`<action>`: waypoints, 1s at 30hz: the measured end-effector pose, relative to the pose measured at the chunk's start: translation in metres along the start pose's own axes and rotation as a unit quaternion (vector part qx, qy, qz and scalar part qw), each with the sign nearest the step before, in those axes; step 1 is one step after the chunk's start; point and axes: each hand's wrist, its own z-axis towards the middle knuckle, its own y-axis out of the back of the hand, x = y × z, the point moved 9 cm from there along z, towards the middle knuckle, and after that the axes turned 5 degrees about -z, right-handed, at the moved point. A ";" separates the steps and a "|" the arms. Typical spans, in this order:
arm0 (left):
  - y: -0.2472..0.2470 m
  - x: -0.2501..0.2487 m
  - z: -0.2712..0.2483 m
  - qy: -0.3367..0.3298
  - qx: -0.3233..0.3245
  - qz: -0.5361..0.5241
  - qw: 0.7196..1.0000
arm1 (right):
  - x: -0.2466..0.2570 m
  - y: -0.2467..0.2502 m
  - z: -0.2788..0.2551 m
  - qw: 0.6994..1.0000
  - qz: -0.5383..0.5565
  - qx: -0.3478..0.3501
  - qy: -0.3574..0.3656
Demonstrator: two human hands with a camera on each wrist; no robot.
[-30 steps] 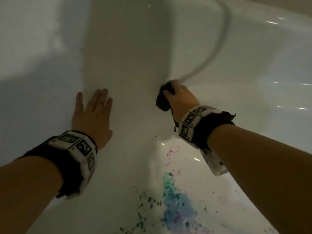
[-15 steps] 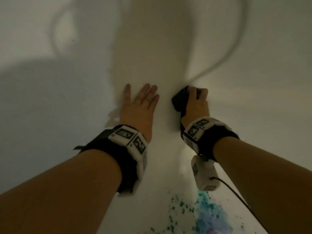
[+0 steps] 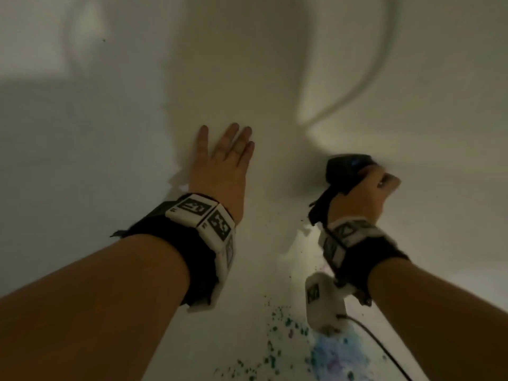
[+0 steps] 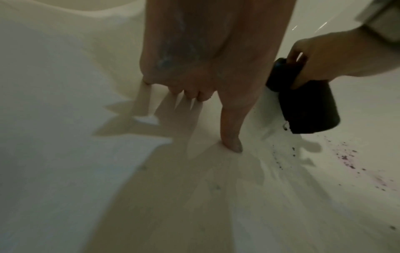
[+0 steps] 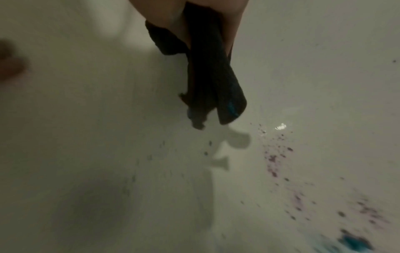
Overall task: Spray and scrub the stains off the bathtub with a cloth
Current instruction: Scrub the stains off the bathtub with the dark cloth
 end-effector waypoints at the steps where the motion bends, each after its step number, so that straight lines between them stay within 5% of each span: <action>1: 0.000 0.000 0.001 -0.001 -0.002 -0.004 1.000 | 0.000 -0.004 0.006 0.999 0.009 0.014 -0.032; 8: 0.000 -0.005 0.003 -0.005 -0.033 -0.051 0.998 | 0.033 -0.098 -0.029 0.970 -0.105 0.217 0.024; 12: 0.008 -0.008 0.001 0.008 -0.018 -0.027 0.999 | 0.026 -0.110 -0.100 0.916 -0.131 0.352 0.142; 14: 0.004 -0.007 0.000 -0.008 -0.007 -0.004 1.000 | 0.012 -0.103 -0.114 0.923 -0.093 0.352 0.121; 16: 0.000 -0.008 -0.005 -0.046 -0.012 -0.030 0.998 | 0.001 -0.081 -0.103 0.959 0.005 0.281 0.042; 18: -0.002 -0.018 -0.018 -0.077 -0.008 -0.201 0.977 | -0.004 -0.058 -0.090 0.973 0.114 0.198 -0.011; 19: -0.007 -0.025 -0.027 -0.064 0.017 -0.361 0.930 | 0.001 -0.051 -0.087 0.970 0.157 0.183 -0.015; 22: -0.021 -0.049 -0.046 0.033 0.072 -0.742 0.665 | 0.020 -0.045 -0.093 0.951 0.207 0.230 0.013; 24: -0.037 -0.052 -0.041 0.087 0.037 -0.799 0.593 | 0.020 -0.048 -0.102 0.922 0.234 0.307 0.025; 26: -0.047 -0.052 -0.035 0.102 0.022 -0.785 0.611 | 0.007 -0.049 -0.108 0.893 0.239 0.382 0.021; 30: -0.025 -0.043 -0.015 0.033 -0.077 -0.563 0.822 | -0.072 -0.050 -0.087 0.906 -0.058 0.411 0.078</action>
